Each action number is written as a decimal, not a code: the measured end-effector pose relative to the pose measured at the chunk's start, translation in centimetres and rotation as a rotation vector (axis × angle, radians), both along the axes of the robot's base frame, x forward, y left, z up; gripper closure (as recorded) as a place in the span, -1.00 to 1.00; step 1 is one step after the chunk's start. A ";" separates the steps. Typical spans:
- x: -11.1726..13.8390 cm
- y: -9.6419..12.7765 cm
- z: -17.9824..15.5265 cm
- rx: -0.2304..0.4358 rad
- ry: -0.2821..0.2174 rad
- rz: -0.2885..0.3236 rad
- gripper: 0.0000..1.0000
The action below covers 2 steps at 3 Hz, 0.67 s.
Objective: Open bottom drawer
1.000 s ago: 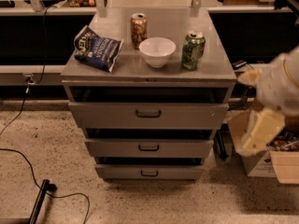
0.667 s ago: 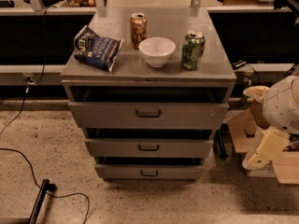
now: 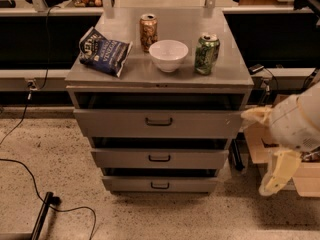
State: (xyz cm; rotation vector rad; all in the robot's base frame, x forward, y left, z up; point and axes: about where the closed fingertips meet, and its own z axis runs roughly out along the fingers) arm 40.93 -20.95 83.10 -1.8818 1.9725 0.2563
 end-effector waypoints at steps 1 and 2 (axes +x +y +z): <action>-1.4 1.3 -7.2 0.091 0.001 0.073 -1.00; -0.4 1.4 -10.7 0.139 -0.116 0.072 -1.00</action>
Offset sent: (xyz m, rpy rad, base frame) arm 0.0273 0.0104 -0.1430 0.1925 -0.3272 0.0296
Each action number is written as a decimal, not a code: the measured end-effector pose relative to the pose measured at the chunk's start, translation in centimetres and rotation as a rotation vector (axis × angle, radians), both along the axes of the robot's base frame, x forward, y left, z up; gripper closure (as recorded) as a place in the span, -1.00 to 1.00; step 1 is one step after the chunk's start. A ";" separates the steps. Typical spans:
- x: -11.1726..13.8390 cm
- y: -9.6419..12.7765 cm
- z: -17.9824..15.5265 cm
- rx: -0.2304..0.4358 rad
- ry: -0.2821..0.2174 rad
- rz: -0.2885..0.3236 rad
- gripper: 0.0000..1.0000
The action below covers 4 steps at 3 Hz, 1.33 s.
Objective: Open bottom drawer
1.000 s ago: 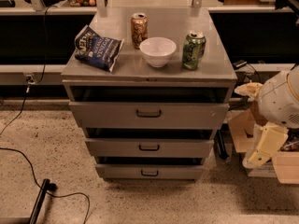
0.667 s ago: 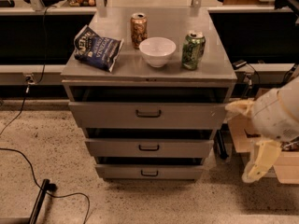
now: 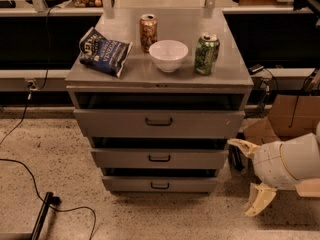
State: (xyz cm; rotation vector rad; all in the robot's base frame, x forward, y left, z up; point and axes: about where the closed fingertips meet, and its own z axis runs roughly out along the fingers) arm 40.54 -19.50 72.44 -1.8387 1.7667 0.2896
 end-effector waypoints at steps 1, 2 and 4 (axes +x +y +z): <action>1.9 -0.5 0.3 -0.014 -0.076 -0.031 -1.00; 2.7 3.8 -4.1 -0.043 -0.008 0.001 -1.00; 1.0 12.8 -18.5 0.119 0.072 0.039 -1.00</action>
Offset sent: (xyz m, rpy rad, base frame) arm 0.0376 0.1116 -0.1231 -0.0908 0.1434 0.0208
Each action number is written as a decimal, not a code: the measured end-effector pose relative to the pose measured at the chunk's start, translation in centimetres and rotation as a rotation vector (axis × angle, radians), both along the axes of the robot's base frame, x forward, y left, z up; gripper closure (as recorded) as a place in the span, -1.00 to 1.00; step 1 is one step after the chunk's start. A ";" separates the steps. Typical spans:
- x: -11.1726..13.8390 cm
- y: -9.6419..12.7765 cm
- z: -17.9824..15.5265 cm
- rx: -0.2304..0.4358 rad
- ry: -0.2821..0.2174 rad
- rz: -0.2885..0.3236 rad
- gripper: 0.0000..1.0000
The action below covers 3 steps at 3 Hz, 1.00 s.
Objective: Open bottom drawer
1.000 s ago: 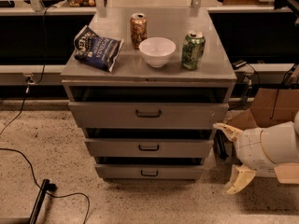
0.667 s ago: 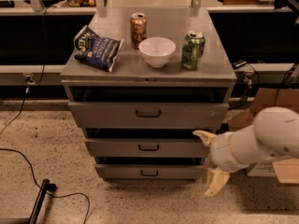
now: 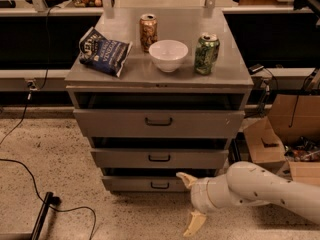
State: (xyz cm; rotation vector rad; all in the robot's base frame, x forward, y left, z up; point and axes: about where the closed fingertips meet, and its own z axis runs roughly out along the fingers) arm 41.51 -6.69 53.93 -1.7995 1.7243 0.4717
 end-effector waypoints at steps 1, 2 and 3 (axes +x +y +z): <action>-1.1 0.4 -1.8 0.017 0.044 0.011 -1.00; -0.1 -0.4 -1.6 -0.015 0.031 0.001 -1.00; 3.7 -2.3 -1.8 0.041 -0.059 -0.047 -1.00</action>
Offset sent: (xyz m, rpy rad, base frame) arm 0.0111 -0.0177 -0.0120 -0.0590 0.0130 -0.0152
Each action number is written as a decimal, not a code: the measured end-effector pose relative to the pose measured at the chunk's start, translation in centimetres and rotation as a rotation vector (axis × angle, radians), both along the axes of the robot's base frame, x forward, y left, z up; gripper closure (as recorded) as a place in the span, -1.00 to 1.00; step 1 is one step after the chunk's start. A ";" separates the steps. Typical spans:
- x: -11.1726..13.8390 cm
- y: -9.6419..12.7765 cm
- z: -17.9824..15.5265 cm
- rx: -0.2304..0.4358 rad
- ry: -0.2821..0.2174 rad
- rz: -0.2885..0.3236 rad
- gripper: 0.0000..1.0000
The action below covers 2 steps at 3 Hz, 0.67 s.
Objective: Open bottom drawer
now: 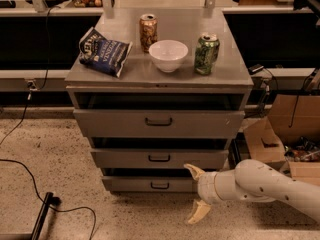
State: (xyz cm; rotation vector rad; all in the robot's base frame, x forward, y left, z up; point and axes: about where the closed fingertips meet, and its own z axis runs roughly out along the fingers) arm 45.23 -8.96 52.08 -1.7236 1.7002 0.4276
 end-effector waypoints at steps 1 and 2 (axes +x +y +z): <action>3.1 -2.6 -4.6 0.042 -0.131 -0.024 -1.00; 2.0 -1.5 -8.0 0.078 -0.109 -0.004 -1.00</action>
Offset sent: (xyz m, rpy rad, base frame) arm 0.0248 -0.0214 -0.0360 0.0335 -0.1063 -0.0168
